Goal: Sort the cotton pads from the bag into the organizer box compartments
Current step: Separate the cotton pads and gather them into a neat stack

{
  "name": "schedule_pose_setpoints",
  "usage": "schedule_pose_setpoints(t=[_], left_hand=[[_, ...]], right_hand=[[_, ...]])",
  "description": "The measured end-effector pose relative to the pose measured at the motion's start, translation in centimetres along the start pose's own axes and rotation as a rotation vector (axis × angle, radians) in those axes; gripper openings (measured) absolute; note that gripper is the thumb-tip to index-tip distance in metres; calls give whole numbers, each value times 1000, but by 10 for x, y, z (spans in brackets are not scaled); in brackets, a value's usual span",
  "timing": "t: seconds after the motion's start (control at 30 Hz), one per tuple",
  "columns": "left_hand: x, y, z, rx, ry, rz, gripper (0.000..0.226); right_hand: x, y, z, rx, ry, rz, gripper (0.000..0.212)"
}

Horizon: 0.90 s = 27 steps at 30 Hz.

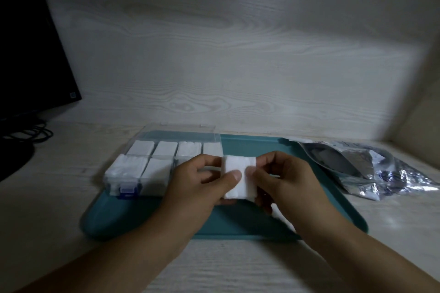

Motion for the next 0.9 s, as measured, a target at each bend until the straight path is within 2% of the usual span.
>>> schedule_pose_setpoints(t=[0.17,0.23,0.33,0.47,0.67,0.73,0.8,0.83,0.9], left_hand=[[-1,0,1,13,26,34,18],[-1,0,1,27,27,34,19],[-2,1,1,51,19,29,21],[-2,1,1,40,9,19,21],[-6,-4,-2,13,5,46,18],[-10,-8,-5,-28,11,90,17],[-12,-13,-8,-78,10,131,21],[-13,-16,-9,-96,5,155,22],[-13,-19,-9,-120,-7,196,23]], right_hand=[[-1,-7,-4,-83,34,-105,22],[4,-8,-2,-26,26,-164,18],[6,-4,0,73,-11,-31,15],[-1,-6,-5,4,-22,-91,10],[-1,-11,-9,-5,-68,-102,14],[-6,-23,-13,-76,-109,96,18],[-12,-38,-19,-137,-106,558,27],[-14,-41,-20,-118,-65,743,35],[-20,-41,-22,-16,66,893,48]])
Point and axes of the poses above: each hand's wrist, its own z-axis away from the middle knuckle, its own y-axis out of the palm, x = y × z, the point moved 2 cm from there along -z, towards the middle knuckle, and after that the axes turned 11 degrees about x, right-handed, at the moved point
